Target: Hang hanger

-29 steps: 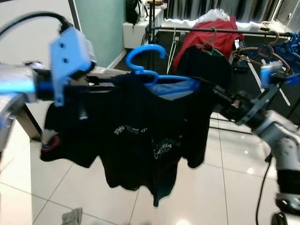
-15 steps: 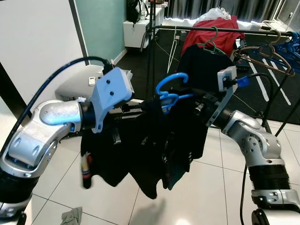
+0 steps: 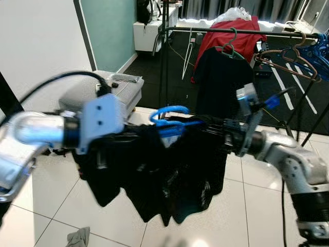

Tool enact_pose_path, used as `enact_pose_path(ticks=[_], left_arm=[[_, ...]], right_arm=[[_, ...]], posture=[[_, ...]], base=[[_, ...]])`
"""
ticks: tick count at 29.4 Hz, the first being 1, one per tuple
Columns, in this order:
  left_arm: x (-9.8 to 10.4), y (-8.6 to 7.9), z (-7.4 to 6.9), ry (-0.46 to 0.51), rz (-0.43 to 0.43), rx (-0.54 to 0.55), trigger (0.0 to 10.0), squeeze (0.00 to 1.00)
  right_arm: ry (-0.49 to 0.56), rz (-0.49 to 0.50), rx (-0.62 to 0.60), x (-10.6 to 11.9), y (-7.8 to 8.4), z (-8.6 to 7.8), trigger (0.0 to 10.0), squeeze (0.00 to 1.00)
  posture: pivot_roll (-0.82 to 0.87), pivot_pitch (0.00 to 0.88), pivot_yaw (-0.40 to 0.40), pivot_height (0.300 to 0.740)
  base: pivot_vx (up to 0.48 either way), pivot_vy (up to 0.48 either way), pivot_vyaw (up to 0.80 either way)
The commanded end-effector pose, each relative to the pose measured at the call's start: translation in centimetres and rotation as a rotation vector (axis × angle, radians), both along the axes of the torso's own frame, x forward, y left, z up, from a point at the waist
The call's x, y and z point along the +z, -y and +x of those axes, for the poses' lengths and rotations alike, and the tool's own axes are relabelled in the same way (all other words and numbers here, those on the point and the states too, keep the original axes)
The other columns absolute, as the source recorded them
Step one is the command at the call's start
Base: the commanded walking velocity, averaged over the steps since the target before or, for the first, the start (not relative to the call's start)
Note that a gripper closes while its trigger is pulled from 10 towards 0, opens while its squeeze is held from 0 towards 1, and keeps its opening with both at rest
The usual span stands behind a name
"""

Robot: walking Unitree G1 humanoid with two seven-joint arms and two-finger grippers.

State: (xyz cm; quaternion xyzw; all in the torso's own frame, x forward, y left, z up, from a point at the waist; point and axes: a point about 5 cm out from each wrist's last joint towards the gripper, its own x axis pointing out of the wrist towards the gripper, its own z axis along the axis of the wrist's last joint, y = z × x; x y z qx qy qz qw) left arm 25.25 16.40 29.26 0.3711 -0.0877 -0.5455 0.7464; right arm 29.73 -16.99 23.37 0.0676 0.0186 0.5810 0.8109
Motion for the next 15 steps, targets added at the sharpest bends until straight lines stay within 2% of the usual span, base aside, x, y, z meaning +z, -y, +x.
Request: enact_pose_path(ticks=[1,6,11,14,15], left_arm=[[-0.3,-1.1,-0.3,-0.056,0.074,-0.021,10.0,0.00],[0.2,-1.4,-0.7,-0.063,0.122,-0.072,10.0,0.00],[-0.4,-2.1,-0.9,-0.086,0.199,-0.091,10.0,0.00],[-0.5,-2.4,-1.0,-0.091,0.217,-0.095,10.0,0.00],[-0.9,-2.5,-1.0,-0.098,0.248,-0.098,10.0,0.00]], right_arm=[[0.042,0.023,0.026,1.3,0.6,-0.6,0.0,0.00],[0.038,0.011,0.044,1.3,0.6,-0.9,0.0,0.00],[0.040,0.005,0.047,1.5,0.9,-1.0,0.0,0.00],[0.041,0.002,0.046,1.7,1.2,-1.0,0.0,0.00],[0.044,0.000,0.046,1.9,1.3,-1.0,0.0,0.00]], posture=[[-0.01,0.000,-0.013,0.740],[-0.01,0.000,-0.013,0.740],[-0.01,0.000,-0.012,0.740],[-0.01,0.000,-0.012,0.740],[-0.01,0.000,-0.015,0.740]], base=[[0.000,0.000,0.00],[0.000,0.000,0.00],[0.000,0.000,0.00],[0.000,0.000,0.00],[0.000,0.000,0.00]])
